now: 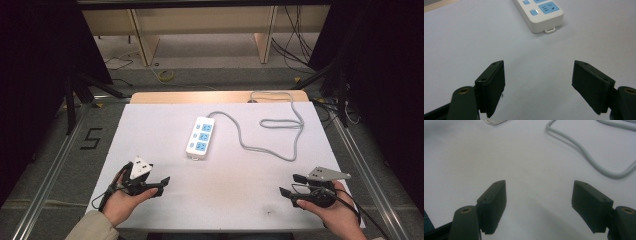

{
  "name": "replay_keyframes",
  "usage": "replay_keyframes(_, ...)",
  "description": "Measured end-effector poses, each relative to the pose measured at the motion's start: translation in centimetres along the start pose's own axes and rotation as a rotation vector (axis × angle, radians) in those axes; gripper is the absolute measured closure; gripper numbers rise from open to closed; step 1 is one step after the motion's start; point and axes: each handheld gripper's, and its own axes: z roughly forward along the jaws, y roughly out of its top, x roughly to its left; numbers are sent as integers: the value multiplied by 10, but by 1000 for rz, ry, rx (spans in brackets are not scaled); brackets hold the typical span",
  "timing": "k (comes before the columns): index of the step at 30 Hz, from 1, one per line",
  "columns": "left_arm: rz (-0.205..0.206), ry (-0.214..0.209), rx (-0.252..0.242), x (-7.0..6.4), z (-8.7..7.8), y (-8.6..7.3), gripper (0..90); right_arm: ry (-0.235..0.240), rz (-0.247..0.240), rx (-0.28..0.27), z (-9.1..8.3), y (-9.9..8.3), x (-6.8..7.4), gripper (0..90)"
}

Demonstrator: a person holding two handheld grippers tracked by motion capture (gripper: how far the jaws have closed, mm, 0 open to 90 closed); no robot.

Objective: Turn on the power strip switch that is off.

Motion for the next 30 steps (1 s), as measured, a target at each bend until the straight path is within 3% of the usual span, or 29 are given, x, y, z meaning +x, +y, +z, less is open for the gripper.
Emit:
replay_keyframes(8,-22,-11,1,-2,2,1,310,-7,-2,-16,-1,1,1,294)
replay_keyframes(10,-24,-4,-3,-2,1,3,411,-5,-5,-20,0,2,0,296)
replay_keyframes(11,-29,-2,-4,-3,1,4,411,-5,-5,-20,0,2,0,296)
replay_keyframes(12,-27,16,-3,-3,0,5,531,-2,-6,-21,0,2,1,296)
replay_keyframes(14,-22,27,7,-2,-1,7,664,2,-8,-23,0,2,1,297)
replay_keyframes(17,-20,48,18,-3,-1,8,830,-1,-6,-19,0,2,1,296)
replay_keyframes(18,-23,44,28,-3,0,8,830,-1,-6,-19,0,2,1,296)
replay_keyframes(19,-25,42,26,-3,0,9,893,-3,-5,-19,1,2,1,295)
replay_keyframes(30,-66,4,20,2,11,25,895,3,-4,-20,2,3,2,295)
